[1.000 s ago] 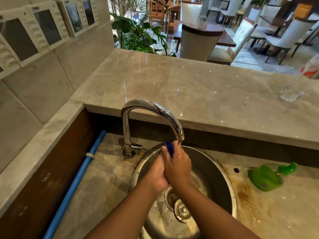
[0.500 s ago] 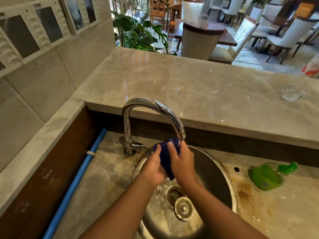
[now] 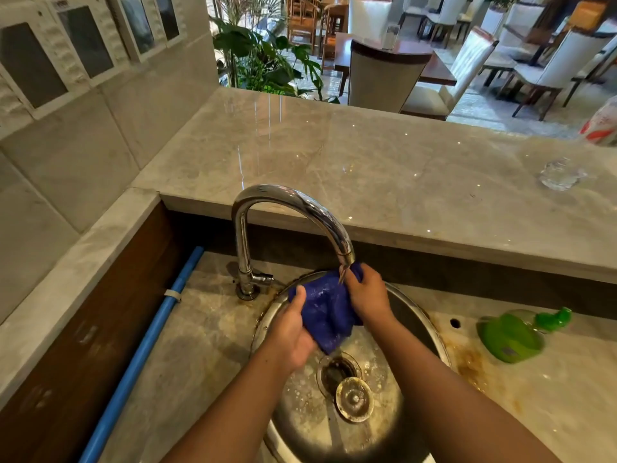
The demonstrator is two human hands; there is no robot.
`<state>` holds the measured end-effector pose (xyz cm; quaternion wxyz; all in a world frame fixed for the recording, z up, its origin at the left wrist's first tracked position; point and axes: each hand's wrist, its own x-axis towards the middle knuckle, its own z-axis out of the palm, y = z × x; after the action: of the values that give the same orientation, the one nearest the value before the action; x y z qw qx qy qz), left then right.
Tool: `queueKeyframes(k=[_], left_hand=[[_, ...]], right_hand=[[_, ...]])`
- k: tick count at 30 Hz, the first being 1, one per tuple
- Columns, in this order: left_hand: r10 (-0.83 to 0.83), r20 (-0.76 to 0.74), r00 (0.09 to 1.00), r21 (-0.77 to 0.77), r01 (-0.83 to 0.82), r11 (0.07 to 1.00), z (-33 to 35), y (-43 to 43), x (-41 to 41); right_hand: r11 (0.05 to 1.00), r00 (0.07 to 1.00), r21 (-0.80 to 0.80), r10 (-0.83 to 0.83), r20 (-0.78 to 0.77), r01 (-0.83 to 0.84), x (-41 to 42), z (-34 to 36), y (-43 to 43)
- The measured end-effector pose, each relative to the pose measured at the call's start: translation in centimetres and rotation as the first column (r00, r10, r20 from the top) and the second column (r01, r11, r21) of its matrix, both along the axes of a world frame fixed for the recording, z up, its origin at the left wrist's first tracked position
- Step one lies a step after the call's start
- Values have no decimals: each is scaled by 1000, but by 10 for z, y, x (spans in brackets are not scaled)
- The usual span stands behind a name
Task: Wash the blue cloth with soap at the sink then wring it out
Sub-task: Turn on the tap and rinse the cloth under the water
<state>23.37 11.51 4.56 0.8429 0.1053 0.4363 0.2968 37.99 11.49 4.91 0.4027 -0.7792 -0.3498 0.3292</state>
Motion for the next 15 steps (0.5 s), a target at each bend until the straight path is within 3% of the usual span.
queueKeyframes(k=[5,8,9,10,12,15], left_hand=[[22,-323,946,185,41,982,9,12,-1],[-14,-346,938,242,104,965,22,14,4],[-36,-337,941,257,128,958,26,14,6],[-46,-326,944,276,141,951,30,15,8],[-13,-285,958,323,109,940,32,16,11],[32,-291,956,411,95,907,27,17,19]], right_hand=[[996,986,55,-60,-155,69,2,-1,-17],[978,963,26,-197,-185,205,5,-3,-22],[961,926,-9,-270,-262,278,8,-6,-23],[935,842,-55,-340,-419,350,8,-7,-24],[889,556,-177,-409,-724,423,3,-14,-30],[903,330,-316,-405,-853,291,-23,-26,-48]])
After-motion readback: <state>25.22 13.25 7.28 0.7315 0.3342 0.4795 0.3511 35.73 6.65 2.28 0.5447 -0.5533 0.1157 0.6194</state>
